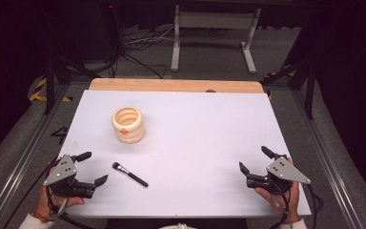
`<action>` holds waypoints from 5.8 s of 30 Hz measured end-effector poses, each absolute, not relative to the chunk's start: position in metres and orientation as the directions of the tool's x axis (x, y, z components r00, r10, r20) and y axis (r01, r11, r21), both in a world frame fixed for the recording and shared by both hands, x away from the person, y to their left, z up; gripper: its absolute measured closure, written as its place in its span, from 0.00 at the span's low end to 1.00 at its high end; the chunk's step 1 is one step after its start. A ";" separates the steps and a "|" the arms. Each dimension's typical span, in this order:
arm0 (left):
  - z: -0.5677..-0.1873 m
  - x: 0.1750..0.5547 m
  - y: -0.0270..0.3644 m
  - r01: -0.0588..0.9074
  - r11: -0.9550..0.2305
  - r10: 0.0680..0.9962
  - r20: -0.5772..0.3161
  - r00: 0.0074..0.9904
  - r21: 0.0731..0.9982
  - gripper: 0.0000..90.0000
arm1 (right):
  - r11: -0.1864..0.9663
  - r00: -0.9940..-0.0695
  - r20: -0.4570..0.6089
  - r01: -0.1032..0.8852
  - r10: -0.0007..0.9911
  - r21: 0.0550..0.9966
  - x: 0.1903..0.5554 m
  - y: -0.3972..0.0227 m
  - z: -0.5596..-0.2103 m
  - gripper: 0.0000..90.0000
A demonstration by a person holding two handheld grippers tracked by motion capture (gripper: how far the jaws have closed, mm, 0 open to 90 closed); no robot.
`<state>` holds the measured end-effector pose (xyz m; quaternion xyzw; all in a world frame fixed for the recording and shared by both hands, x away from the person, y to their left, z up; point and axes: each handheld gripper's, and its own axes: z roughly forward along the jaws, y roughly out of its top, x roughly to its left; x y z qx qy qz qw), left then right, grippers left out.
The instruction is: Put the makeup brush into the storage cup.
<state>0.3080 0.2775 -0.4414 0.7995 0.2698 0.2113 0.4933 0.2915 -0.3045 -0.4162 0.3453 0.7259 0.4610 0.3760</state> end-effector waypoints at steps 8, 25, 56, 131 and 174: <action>-0.439 0.312 0.269 0.203 -0.441 0.588 0.110 0.801 0.874 0.08 | 0.340 -0.490 -0.224 0.160 0.842 0.927 0.292 -0.303 -0.418 0.12; -0.411 0.352 0.189 -0.002 -0.902 0.116 0.247 0.962 0.431 0.27 | 0.372 -0.517 -0.232 0.185 0.824 0.910 0.293 -0.297 -0.424 0.12; -0.426 0.375 0.143 -0.127 -0.989 -0.123 0.063 0.990 0.077 0.86 | 0.429 -0.561 -0.260 0.191 0.786 0.883 0.294 -0.285 -0.431 0.12; -0.386 0.405 0.009 0.040 -0.972 0.069 0.122 0.990 0.231 0.87 | 0.954 -0.428 -0.890 -0.169 0.155 0.247 0.316 -0.096 -0.470 0.66; -0.373 0.364 0.116 0.052 -0.646 0.367 0.251 0.896 0.761 0.22 | 0.920 -0.484 -0.823 -0.087 0.296 0.383 0.323 -0.112 -0.454 0.89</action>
